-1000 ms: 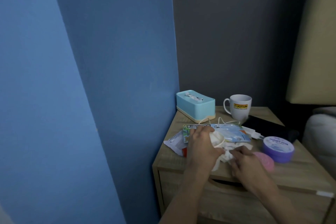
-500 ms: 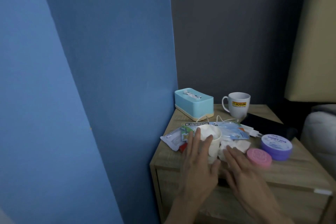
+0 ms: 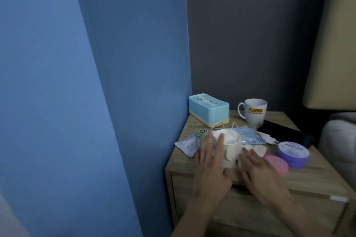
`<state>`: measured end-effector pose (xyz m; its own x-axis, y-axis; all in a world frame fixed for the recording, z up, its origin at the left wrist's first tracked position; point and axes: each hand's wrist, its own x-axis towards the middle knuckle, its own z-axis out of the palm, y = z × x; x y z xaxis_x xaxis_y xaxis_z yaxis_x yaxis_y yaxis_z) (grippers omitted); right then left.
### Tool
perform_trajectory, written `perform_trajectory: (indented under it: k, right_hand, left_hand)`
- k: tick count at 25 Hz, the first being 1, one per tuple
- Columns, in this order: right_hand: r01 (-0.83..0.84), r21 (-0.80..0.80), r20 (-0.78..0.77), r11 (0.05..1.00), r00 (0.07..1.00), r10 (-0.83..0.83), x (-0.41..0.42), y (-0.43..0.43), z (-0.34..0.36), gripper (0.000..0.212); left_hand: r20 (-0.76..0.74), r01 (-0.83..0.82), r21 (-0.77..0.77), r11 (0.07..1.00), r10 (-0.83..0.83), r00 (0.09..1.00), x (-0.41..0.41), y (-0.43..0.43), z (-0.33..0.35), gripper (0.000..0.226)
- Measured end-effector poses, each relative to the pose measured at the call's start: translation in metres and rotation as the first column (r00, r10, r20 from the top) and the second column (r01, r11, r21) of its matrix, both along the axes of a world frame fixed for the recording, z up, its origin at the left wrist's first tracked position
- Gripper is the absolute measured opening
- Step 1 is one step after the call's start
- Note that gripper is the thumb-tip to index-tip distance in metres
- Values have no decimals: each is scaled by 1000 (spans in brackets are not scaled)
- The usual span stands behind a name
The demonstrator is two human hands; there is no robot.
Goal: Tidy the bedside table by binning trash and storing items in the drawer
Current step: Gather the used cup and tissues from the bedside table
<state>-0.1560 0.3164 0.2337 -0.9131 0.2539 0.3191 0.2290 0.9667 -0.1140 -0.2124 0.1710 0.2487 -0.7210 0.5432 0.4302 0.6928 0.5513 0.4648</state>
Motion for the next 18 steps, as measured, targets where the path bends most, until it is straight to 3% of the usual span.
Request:
perform_trajectory:
  k: [2,4,6,8,11,15,18]
  right_hand:
    - [52,32,-128,998,991,-47,16,-6,-9,50]
    - [62,0,-143,998,988,-61,30,-18,-18,58]
    - [99,4,-57,995,994,-99,41,-29,-28,75]
    - [141,1,68,990,988,-141,47,-36,-37,82]
    - [170,7,195,985,966,-168,50,-41,-42,81]
    - [137,19,171,990,976,-138,47,-39,-34,75]
    - [121,-99,399,988,914,-72,50,-38,20,77]
  left_hand:
    - [-43,-97,70,993,101,994,9,-12,-20,80]
    - [-60,-141,-9,990,140,988,13,-24,-40,76]
    - [109,-62,-227,972,88,990,16,-33,-47,82]
    - [166,7,-365,931,57,984,16,-42,-44,89]
    - [155,37,-391,920,26,987,16,-45,-42,96]
    - [207,67,-476,877,37,978,9,-43,-39,100]
    - [358,170,-599,782,72,931,8,-36,6,89]
